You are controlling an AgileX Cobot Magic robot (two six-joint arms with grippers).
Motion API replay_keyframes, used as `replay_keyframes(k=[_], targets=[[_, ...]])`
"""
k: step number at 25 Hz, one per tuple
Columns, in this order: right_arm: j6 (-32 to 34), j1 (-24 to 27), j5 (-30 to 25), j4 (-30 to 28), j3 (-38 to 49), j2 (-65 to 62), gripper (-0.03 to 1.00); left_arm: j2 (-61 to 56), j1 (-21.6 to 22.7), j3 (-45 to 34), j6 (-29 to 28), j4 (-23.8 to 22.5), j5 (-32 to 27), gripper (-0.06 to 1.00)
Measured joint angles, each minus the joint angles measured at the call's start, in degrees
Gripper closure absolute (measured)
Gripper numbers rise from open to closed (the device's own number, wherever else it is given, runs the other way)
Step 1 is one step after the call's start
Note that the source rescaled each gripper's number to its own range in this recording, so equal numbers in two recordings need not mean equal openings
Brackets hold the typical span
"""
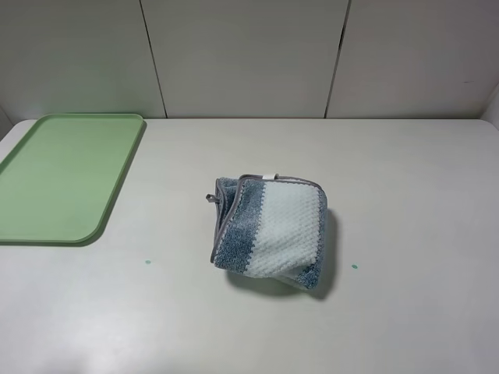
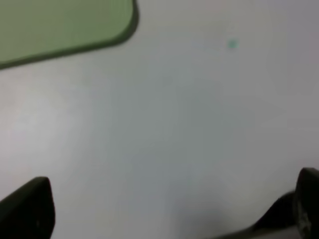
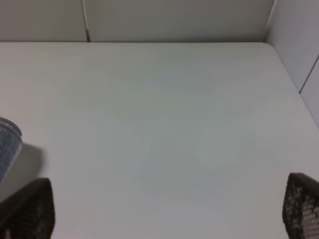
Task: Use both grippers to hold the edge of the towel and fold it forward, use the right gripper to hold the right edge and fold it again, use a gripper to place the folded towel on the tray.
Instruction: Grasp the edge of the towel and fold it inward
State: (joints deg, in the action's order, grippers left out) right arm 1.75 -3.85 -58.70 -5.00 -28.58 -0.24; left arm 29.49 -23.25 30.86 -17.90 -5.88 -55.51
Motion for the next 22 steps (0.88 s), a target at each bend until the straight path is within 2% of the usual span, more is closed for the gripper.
replay_keyframes(k=[6, 9, 11, 12, 16, 22], targets=[[0.0, 0.0, 0.0, 0.0, 0.0, 0.0, -0.03, 4.9, 0.0, 0.0, -6.0, 2.2, 7.6, -0.01], [0.0, 0.0, 0.0, 0.0, 0.0, 0.0, -0.03, 10.5, 0.0, 0.0, -6.2, 7.2, 14.0, -0.01], [0.0, 0.0, 0.0, 0.0, 0.0, 0.0, -0.03, 14.4, 0.0, 0.0, -4.5, 11.1, 18.5, -0.01], [0.0, 0.0, 0.0, 0.0, 0.0, 0.0, -0.03, 14.4, 0.0, 0.0, -4.5, 11.1, 18.5, -0.01], [0.0, 0.0, 0.0, 0.0, 0.0, 0.0, -0.03, 26.1, 0.0, 0.0, 1.2, 19.7, 27.9, -0.01], [0.0, 0.0, 0.0, 0.0, 0.0, 0.0, -0.03, 38.2, -0.9, 0.0, 8.3, 26.4, 34.7, -0.01]])
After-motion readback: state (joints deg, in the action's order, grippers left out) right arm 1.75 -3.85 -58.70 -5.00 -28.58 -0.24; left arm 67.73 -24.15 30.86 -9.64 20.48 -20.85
